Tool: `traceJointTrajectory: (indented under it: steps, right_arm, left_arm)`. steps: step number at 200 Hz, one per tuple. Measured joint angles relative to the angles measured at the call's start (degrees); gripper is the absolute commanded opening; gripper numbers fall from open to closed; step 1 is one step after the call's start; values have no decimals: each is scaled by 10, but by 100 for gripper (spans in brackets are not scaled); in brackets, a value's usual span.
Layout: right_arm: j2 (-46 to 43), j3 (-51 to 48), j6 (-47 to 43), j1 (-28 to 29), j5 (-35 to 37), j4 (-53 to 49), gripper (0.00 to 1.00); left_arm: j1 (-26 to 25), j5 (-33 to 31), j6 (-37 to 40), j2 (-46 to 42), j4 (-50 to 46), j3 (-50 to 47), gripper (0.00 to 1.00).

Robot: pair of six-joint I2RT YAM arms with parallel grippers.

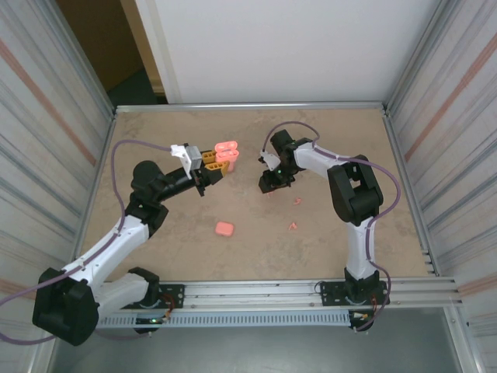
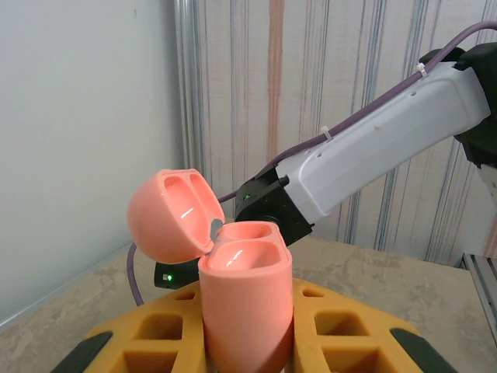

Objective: Insert the wireless bluetooth earbuds into the charging case

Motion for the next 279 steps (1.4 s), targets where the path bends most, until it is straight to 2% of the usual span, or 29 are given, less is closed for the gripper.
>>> traceJointTrajectory:
  steps: [151,213,279]
  right_arm:
    - [5,-5,-14,4,21,-14,30]
    - [6,-5,-15,3,25,-14,21]
    - [-3,-14,-14,3,23,-12,19]
  left_arm:
    - [0,-6,0,0,-11,0,0]
    - [0,-6,0,0,-14,0,0]
    - [0,-6,0,0,-15,0,0]
